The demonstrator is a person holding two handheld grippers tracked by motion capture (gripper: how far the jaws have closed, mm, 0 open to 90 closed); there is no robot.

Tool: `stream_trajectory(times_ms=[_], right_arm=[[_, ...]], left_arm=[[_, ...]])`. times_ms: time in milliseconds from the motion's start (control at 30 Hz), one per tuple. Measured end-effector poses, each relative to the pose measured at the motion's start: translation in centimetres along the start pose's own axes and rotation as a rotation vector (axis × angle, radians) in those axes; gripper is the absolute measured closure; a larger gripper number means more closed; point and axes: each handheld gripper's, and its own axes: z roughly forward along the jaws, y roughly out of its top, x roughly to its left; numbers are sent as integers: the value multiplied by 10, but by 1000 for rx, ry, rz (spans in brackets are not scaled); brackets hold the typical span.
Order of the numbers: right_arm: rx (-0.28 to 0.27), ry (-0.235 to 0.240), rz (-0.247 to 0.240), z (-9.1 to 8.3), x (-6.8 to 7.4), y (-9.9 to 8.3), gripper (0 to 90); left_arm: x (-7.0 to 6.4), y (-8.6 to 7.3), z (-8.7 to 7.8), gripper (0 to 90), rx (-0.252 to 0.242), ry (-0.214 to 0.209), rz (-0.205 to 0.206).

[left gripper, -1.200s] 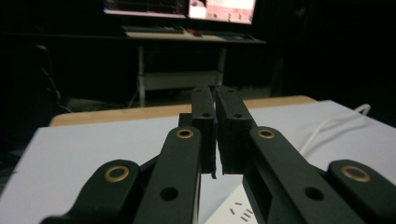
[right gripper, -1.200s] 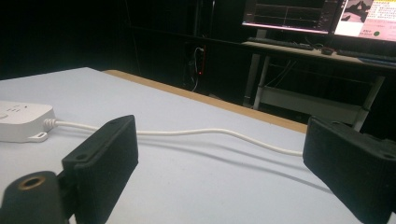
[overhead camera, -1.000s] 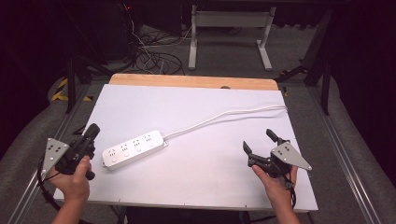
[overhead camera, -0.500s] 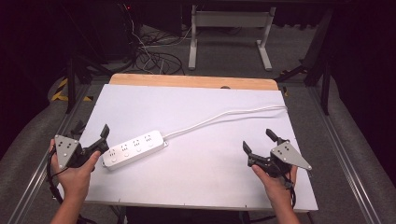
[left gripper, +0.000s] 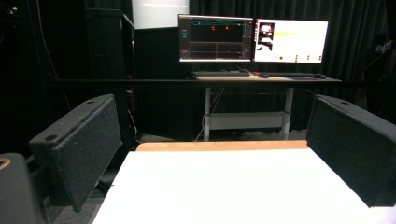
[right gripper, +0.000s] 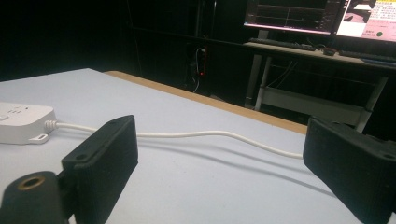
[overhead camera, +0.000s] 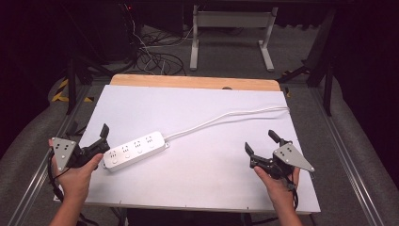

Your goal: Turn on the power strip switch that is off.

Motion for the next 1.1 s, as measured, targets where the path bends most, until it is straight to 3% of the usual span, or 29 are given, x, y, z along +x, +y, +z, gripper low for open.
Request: stream_trajectory(times_ms=[67,233,1100], right_arm=[[0,0,0,0,0,0,104],[-1,-4,1,0,0,0,96],[-8,-5,-2,-1,-1,0,29]], left_arm=[[-1,0,0,39,1,0,0],[-2,-1,1,39,0,7,44],[-4,-7,4,38,12,-22,74]])
